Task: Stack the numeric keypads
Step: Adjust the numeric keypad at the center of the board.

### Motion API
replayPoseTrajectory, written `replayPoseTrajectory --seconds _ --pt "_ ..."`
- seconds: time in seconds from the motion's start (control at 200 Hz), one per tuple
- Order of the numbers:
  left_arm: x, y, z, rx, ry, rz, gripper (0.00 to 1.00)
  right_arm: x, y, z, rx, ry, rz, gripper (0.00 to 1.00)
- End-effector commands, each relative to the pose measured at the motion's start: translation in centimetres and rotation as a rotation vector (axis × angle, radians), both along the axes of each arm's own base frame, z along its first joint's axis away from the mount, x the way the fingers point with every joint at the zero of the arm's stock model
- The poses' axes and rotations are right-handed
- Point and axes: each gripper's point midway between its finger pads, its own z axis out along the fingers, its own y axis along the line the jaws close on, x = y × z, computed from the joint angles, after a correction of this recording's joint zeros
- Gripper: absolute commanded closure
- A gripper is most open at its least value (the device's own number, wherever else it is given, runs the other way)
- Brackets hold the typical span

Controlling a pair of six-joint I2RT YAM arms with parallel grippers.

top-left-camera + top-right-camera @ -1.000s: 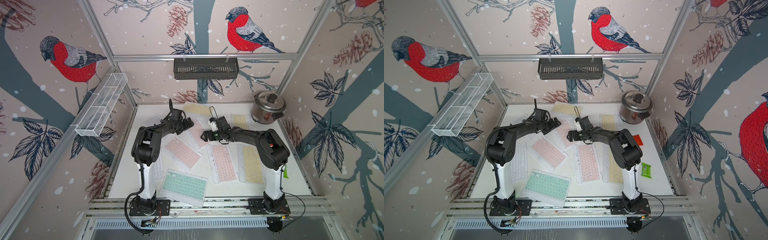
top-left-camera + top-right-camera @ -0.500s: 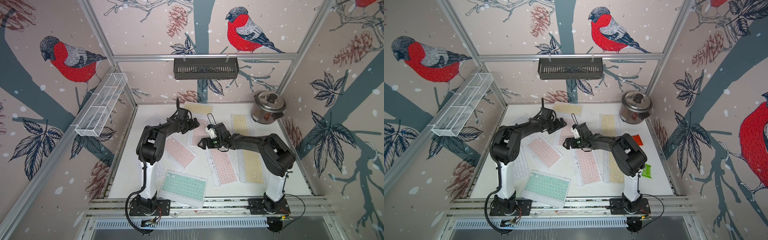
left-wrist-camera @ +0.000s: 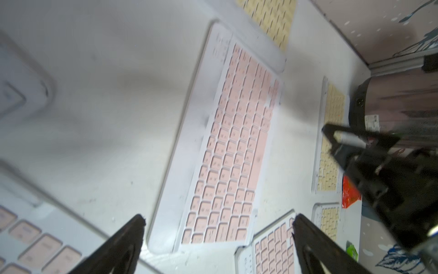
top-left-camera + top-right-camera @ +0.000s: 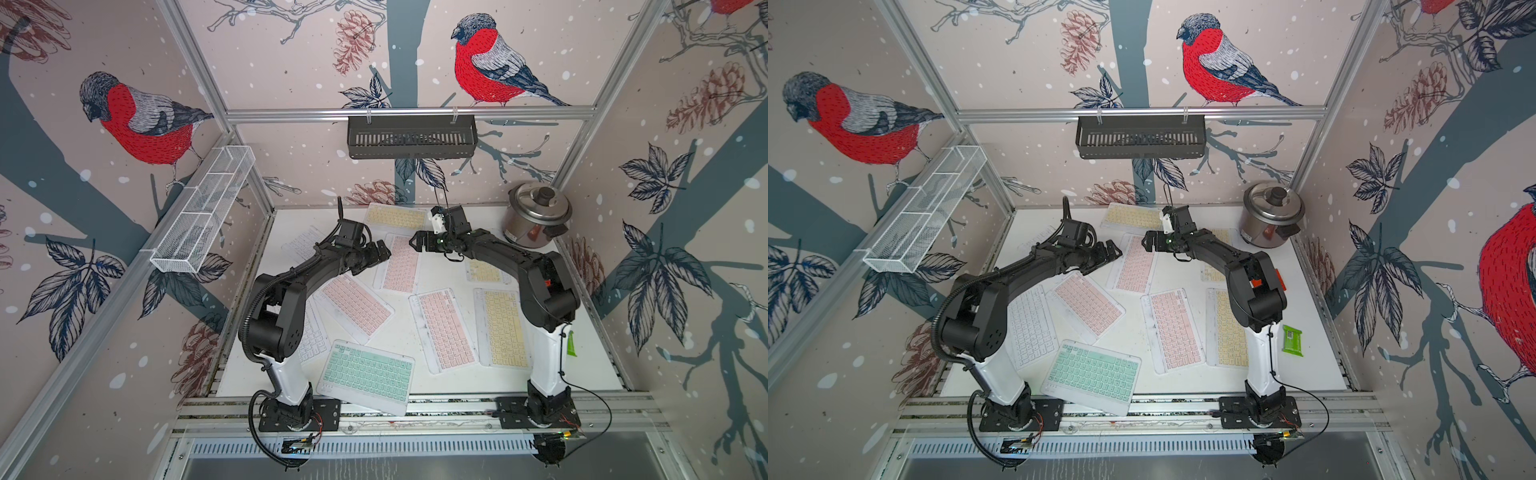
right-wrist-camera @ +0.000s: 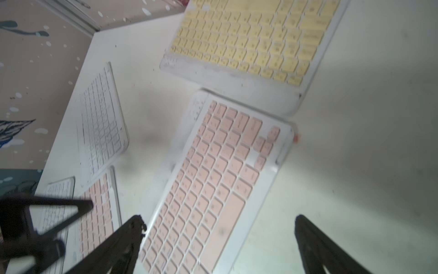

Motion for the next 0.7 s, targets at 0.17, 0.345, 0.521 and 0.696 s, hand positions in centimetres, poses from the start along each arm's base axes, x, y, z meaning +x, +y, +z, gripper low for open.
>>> replayPoseTrajectory --seconds 0.17,0.345,0.521,0.696 --pt "-2.0 -1.6 -0.7 -0.137 0.034 0.003 0.03 5.7 0.4 -4.4 -0.140 0.015 0.030 0.00" --pt "-1.7 -2.2 -1.1 -0.139 0.042 -0.005 0.03 6.4 0.6 -7.0 -0.130 0.032 0.058 0.00" --pt "-2.0 -1.9 -2.1 -0.109 0.068 -0.007 0.03 5.4 2.3 -8.5 -0.103 0.048 0.116 0.00" --pt "-2.3 -1.4 -3.0 -0.087 0.081 0.002 0.03 2.9 3.5 -9.5 -0.086 0.096 0.141 0.00"
